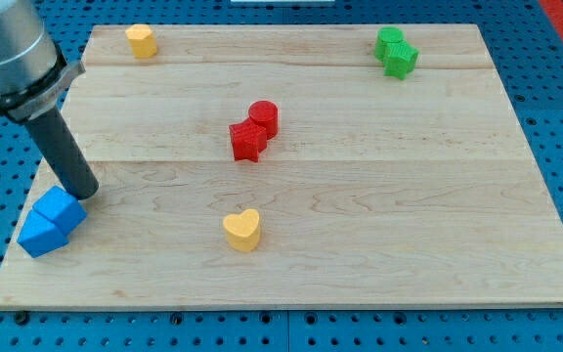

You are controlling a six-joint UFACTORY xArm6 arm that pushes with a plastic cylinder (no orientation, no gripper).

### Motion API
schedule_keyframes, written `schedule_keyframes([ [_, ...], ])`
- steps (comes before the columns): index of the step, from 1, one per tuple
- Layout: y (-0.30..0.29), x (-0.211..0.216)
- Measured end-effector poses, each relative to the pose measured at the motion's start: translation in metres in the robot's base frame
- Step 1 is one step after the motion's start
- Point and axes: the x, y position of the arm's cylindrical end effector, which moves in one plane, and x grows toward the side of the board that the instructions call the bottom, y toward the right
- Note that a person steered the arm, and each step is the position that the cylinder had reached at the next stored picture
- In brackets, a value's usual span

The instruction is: Move the yellow heart towards the green star

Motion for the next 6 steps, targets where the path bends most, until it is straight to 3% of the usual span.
schedule_keyframes([
  [1, 0.065, 0.027],
  [2, 0.08, 0.064],
  [3, 0.161, 0.064],
  [5, 0.286, -0.006],
  [6, 0.304, -0.034],
])
